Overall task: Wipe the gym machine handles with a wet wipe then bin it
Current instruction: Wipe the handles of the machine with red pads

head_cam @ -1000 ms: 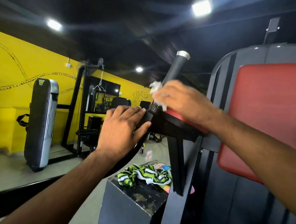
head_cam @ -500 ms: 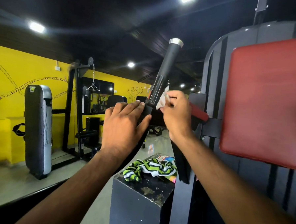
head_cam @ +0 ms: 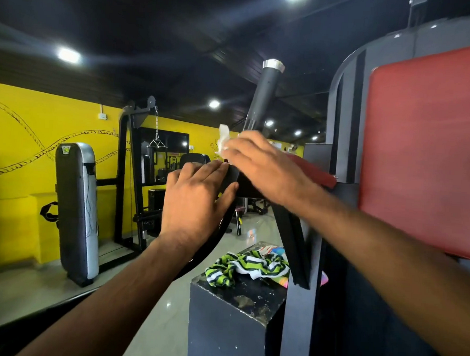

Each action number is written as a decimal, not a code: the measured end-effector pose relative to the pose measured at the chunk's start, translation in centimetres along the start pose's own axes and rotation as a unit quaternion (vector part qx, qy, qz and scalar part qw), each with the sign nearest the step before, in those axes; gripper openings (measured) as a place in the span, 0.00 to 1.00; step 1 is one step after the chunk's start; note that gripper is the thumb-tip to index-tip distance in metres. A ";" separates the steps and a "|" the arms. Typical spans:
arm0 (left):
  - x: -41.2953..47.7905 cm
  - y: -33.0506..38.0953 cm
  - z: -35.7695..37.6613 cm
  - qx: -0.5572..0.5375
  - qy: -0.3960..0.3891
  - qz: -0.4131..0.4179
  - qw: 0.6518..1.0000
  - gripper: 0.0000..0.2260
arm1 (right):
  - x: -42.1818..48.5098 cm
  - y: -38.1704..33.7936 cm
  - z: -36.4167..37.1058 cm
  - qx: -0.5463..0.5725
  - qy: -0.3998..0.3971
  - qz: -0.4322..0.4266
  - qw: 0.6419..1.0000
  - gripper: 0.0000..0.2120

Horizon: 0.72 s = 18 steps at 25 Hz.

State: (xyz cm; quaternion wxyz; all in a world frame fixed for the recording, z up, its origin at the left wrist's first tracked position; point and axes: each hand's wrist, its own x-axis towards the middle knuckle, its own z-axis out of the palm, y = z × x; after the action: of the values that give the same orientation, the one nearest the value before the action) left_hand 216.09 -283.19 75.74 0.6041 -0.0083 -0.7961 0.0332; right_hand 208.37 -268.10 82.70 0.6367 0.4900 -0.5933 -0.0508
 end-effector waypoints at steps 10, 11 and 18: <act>0.2 -0.1 -0.2 0.008 -0.020 0.002 1.000 0.22 | 4.5 4.3 -3.0 -0.143 -0.113 -0.016 0.983 0.14; 0.2 -0.1 -0.2 0.008 -0.021 0.002 1.000 0.21 | 3.9 4.1 -2.9 -0.144 -0.095 0.011 0.985 0.16; 0.3 0.1 -0.3 0.016 -0.016 0.008 1.000 0.24 | -0.8 -3.0 -1.0 0.141 0.067 0.368 0.917 0.14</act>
State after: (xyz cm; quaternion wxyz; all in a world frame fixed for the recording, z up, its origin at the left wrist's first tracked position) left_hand 216.27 -283.10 76.11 0.5910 -0.0051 -0.8050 0.0508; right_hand 210.50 -268.60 80.25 0.5733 0.3238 -0.6883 0.3045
